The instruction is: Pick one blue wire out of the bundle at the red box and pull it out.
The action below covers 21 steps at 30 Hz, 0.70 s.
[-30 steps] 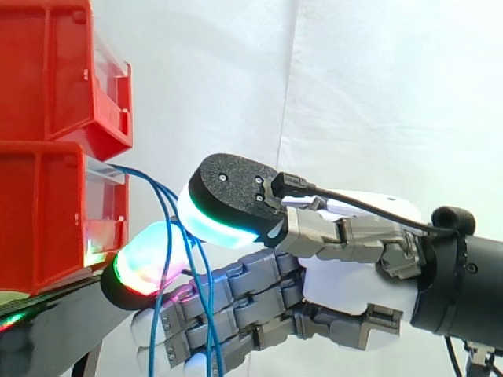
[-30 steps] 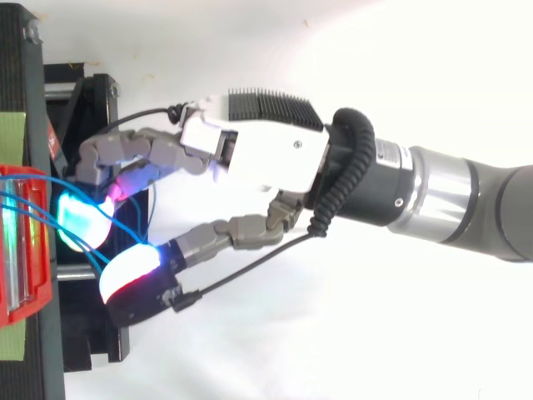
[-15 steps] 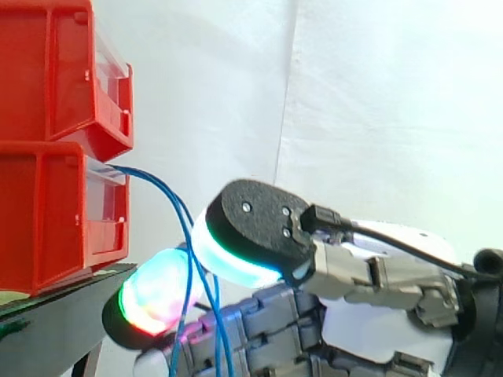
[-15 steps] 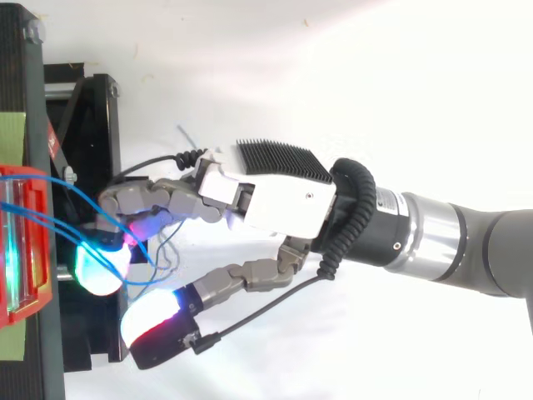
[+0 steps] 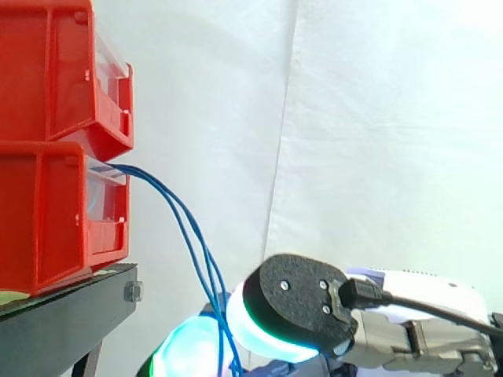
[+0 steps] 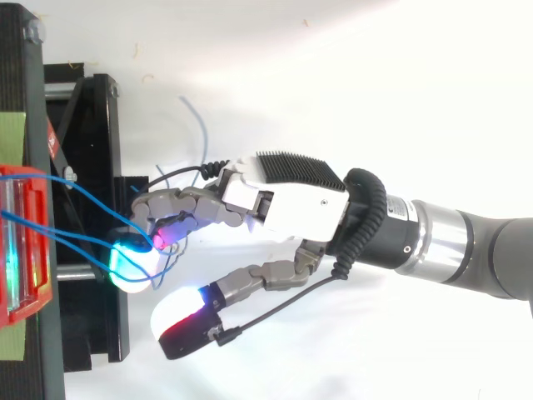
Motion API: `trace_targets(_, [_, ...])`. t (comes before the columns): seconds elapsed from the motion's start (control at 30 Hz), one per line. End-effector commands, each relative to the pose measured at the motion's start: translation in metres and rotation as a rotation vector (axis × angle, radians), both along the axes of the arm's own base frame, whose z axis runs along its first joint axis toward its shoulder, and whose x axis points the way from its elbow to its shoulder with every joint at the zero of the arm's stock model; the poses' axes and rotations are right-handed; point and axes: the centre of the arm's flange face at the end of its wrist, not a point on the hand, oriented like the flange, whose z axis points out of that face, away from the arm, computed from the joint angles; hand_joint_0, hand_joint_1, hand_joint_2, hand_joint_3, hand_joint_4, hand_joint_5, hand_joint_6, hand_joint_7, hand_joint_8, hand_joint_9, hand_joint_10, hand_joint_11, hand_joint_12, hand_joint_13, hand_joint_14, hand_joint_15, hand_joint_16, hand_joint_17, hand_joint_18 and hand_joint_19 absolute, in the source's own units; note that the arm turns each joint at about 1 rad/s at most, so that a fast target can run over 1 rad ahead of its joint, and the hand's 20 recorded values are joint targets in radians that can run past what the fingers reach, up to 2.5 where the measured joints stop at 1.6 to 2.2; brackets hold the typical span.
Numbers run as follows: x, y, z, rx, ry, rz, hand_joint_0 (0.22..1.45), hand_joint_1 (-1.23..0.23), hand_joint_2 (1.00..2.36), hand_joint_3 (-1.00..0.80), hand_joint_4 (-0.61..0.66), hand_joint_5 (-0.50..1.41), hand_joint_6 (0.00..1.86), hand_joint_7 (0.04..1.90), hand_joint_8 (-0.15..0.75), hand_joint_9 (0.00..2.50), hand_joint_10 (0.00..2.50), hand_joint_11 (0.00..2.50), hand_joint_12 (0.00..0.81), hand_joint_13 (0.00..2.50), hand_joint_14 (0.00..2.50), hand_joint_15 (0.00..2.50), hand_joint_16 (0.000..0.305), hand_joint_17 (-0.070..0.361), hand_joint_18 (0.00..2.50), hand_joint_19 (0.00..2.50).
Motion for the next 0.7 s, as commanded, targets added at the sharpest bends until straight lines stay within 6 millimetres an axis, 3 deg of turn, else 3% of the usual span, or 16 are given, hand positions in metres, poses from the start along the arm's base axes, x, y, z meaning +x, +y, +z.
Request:
trace_targets(0.0, [-0.0045, -0.0028, -0.0062, 0.007, 0.001, 0.000, 0.51, -0.63, 1.00, -0.46, 0.26, -0.10, 0.50, 1.21, 0.329, 0.88, 0.01, 0.33, 0.458, 0.83, 0.01, 0.30, 0.065, 0.146, 0.75, 0.41])
trace_targets(0.27, [-0.0064, -0.0053, -0.0087, 0.005, 0.007, -0.001, 0.55, -0.66, 1.01, -0.42, 0.17, -0.11, 0.56, 1.17, 0.328, 0.91, 0.01, 0.38, 0.446, 0.86, 0.01, 0.32, 0.062, 0.140, 0.77, 0.40])
trace_targets(0.3, [-0.0070, -0.0066, -0.0095, 0.006, 0.006, -0.002, 0.57, -0.67, 1.01, -0.40, 0.16, -0.13, 0.65, 1.04, 0.324, 0.92, 0.01, 0.39, 0.446, 0.87, 0.01, 0.32, 0.061, 0.138, 0.78, 0.41])
trace_targets(0.67, [-0.0070, -0.0077, -0.0095, 0.005, 0.006, -0.002, 0.58, -0.70, 1.02, -0.23, 0.11, -0.20, 0.86, 0.88, 0.326, 0.91, 0.01, 0.47, 0.438, 0.89, 0.01, 0.34, 0.060, 0.135, 0.82, 0.43])
